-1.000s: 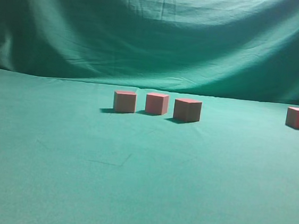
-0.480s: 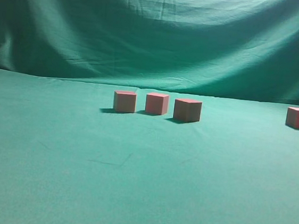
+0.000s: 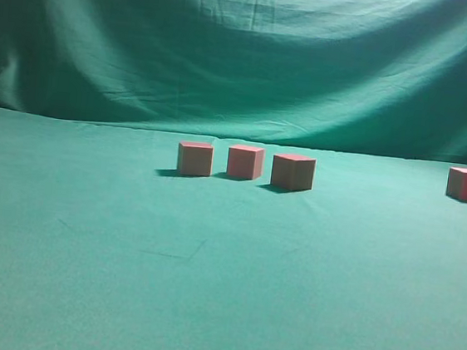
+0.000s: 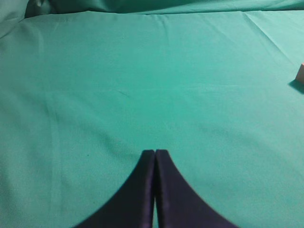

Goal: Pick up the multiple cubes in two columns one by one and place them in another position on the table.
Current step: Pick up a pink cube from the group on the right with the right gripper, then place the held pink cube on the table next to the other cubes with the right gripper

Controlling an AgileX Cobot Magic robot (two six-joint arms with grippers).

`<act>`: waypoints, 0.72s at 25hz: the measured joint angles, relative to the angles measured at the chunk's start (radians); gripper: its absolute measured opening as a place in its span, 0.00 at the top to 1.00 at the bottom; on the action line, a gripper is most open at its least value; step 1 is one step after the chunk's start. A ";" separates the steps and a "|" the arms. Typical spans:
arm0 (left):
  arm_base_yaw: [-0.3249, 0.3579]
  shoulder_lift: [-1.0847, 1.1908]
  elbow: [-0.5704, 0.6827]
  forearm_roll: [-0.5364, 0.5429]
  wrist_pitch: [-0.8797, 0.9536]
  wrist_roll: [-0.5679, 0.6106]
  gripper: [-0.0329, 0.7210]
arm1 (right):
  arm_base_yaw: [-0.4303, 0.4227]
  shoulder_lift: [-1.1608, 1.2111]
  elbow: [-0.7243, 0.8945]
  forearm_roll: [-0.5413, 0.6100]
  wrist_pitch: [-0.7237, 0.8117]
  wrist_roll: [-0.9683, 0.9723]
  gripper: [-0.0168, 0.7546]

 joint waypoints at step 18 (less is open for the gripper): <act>0.000 0.000 0.000 0.000 0.000 0.000 0.96 | 0.665 0.108 -0.426 0.131 0.052 0.002 0.61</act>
